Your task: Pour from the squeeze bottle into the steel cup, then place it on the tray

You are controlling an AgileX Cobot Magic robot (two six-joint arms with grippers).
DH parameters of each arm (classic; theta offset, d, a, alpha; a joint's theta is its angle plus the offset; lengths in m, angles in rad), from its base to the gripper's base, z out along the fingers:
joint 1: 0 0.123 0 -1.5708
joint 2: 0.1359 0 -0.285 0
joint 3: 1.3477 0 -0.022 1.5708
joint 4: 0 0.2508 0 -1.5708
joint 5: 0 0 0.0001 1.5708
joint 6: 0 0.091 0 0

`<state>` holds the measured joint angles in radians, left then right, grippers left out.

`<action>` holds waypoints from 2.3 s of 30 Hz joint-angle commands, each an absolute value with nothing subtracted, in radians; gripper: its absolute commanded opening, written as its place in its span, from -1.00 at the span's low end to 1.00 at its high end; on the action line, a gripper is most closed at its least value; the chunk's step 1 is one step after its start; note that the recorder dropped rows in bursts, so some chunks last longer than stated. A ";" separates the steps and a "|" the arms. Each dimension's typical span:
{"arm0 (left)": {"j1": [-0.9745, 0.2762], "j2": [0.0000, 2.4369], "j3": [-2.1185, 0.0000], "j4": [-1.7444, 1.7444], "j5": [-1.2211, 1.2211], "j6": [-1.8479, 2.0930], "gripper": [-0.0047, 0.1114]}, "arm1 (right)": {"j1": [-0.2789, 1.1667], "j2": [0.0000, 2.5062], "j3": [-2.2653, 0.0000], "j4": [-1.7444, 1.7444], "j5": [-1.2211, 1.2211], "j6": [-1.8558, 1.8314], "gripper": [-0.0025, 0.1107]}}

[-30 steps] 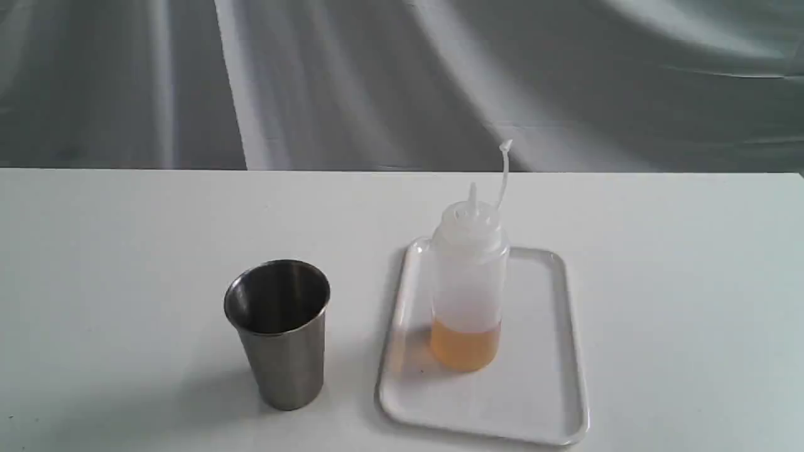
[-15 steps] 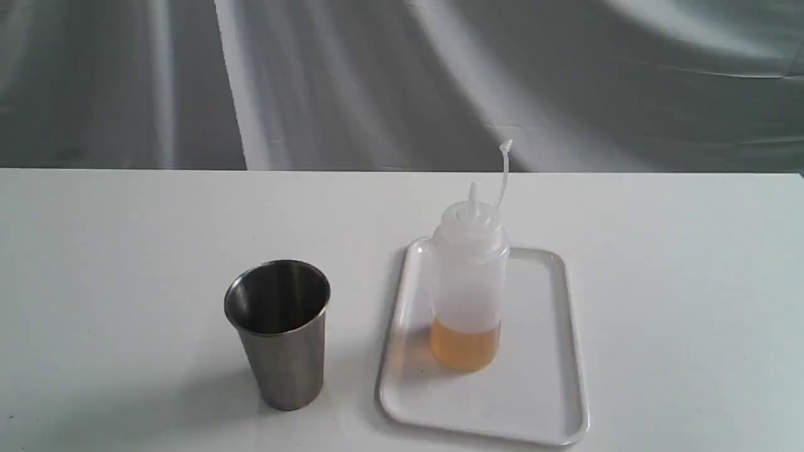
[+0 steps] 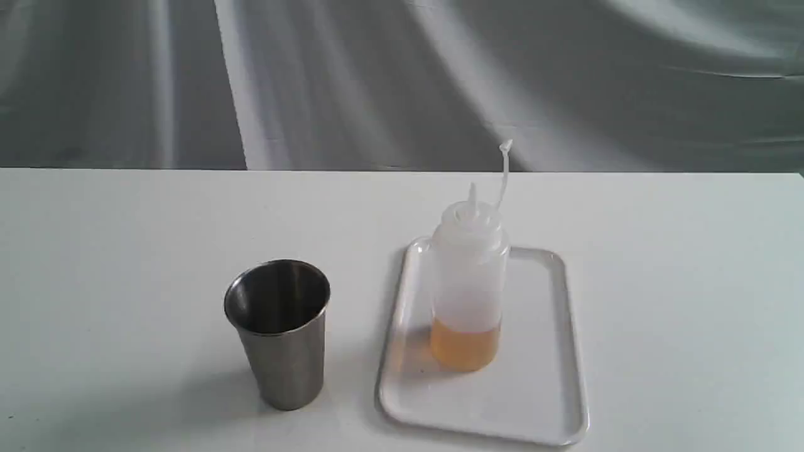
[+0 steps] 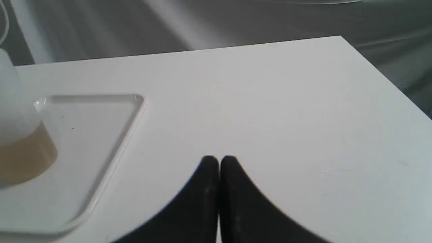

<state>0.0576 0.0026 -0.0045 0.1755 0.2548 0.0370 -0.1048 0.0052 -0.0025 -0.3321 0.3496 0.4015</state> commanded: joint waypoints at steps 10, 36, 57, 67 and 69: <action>0.060 0.000 0.000 0.175 0.242 0.031 -0.78 | -0.111 0.000 0.000 -0.100 0.326 0.056 -0.96; 0.060 0.000 0.000 0.175 0.242 0.031 -0.78 | -0.111 0.000 0.000 -0.040 0.326 0.024 -0.96; 0.060 0.000 0.000 0.175 0.242 0.032 -0.78 | -0.119 0.000 0.000 -0.040 0.326 0.024 -0.96; 0.060 0.000 0.000 0.175 0.242 0.030 -0.78 | -0.119 0.000 0.000 -0.040 0.326 0.024 -0.96; 0.060 0.000 0.000 0.175 0.242 0.030 -0.78 | -0.118 0.000 0.000 -0.040 0.326 0.027 -0.96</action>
<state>0.0576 0.0026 -0.0045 0.1755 0.2548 0.0370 -0.1093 0.0052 -0.0025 -0.0462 0.3392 0.0249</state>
